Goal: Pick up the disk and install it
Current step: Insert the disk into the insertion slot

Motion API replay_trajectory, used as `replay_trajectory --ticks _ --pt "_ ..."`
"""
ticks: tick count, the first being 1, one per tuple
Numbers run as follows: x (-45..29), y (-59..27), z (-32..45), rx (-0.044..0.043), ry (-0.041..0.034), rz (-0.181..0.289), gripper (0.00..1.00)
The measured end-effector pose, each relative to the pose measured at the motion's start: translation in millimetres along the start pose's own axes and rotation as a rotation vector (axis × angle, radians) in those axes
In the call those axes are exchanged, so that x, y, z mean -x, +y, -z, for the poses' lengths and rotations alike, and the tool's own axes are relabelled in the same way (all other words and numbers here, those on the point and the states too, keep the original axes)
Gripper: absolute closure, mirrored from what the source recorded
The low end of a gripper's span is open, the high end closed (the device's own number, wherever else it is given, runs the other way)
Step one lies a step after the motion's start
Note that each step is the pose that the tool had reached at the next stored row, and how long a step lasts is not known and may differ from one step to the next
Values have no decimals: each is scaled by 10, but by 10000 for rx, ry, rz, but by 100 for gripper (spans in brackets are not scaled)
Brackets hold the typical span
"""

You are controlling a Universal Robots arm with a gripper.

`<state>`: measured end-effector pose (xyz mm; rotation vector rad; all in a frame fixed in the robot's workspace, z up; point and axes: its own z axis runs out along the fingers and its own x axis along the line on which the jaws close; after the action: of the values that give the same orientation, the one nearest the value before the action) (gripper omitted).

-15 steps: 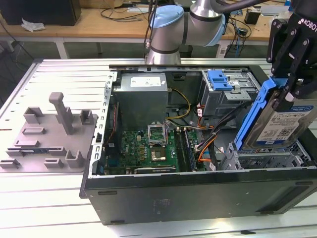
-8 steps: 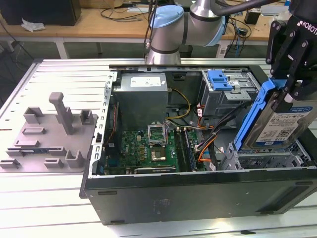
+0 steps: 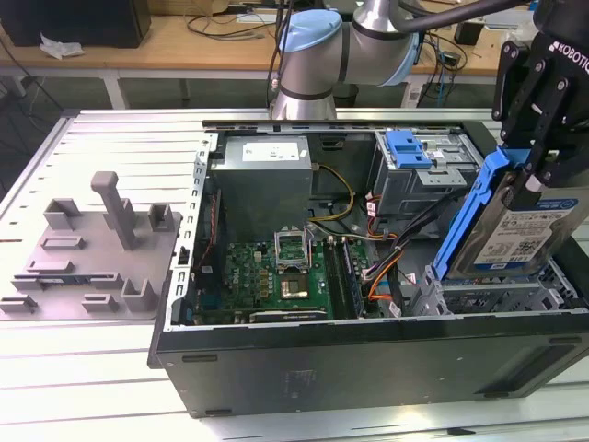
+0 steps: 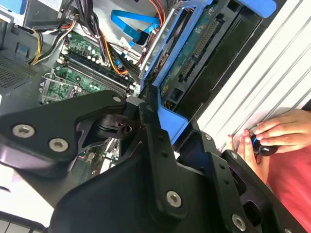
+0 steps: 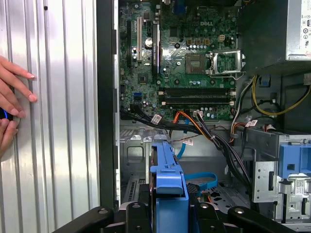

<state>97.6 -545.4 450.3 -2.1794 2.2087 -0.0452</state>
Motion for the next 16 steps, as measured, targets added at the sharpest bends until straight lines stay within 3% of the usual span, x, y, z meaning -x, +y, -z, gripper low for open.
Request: replay_trajectory --ticks 16 --pt "-1 3 -62 1 -1 12 63"
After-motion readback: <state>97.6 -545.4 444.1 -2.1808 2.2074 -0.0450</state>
